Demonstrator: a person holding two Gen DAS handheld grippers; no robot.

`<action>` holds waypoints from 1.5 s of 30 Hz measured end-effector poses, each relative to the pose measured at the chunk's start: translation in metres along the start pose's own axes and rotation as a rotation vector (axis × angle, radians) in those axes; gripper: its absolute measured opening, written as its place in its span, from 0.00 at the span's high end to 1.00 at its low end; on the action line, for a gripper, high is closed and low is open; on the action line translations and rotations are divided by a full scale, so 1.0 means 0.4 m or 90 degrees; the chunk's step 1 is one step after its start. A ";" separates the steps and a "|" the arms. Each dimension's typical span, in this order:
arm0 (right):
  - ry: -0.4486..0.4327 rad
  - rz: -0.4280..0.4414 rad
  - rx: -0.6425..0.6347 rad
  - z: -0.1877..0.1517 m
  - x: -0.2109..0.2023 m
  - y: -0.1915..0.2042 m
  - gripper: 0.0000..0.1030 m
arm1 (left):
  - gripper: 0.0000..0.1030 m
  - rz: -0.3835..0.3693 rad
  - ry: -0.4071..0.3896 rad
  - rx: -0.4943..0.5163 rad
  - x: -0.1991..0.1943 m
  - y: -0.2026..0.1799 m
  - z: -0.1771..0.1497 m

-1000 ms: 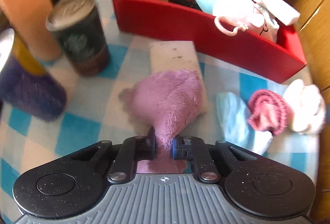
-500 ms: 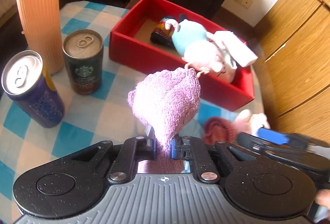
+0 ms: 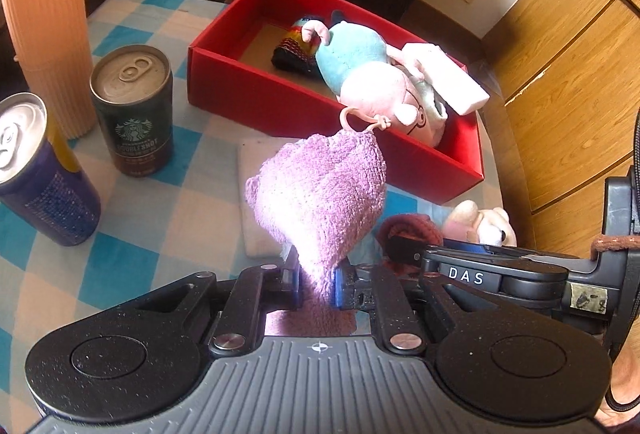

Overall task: Organize soft objects
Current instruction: 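Grasp the pink knit hat with the right while the left holds the purple cloth, then drop the purple cloth in the box with the left while the right drops the hat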

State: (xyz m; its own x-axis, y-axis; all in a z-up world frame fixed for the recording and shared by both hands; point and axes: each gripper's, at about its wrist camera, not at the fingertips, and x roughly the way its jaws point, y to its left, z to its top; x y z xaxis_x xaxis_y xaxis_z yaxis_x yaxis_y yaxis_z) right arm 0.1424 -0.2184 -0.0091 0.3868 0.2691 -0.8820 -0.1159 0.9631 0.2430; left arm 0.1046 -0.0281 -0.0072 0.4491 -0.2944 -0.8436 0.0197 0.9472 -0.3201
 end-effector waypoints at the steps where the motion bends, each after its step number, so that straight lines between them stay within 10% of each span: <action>1: 0.002 -0.005 0.002 -0.002 0.004 -0.003 0.70 | 0.88 0.001 0.002 0.004 0.003 -0.002 0.000; 7: -0.002 0.005 -0.017 -0.008 -0.007 0.004 0.90 | 0.87 0.026 0.001 0.036 0.009 -0.025 -0.006; 45: -0.165 -0.070 -0.190 0.018 -0.287 0.109 0.90 | 0.87 0.025 -0.089 0.082 -0.054 -0.139 0.113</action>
State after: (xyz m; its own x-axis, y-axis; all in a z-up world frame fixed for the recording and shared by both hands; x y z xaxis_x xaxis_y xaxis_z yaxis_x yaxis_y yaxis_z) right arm 0.0995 -0.2072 0.1056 0.6250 0.1947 -0.7560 -0.3062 0.9519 -0.0080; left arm 0.1339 -0.0688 0.0483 0.5712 -0.2444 -0.7836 0.1098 0.9688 -0.2221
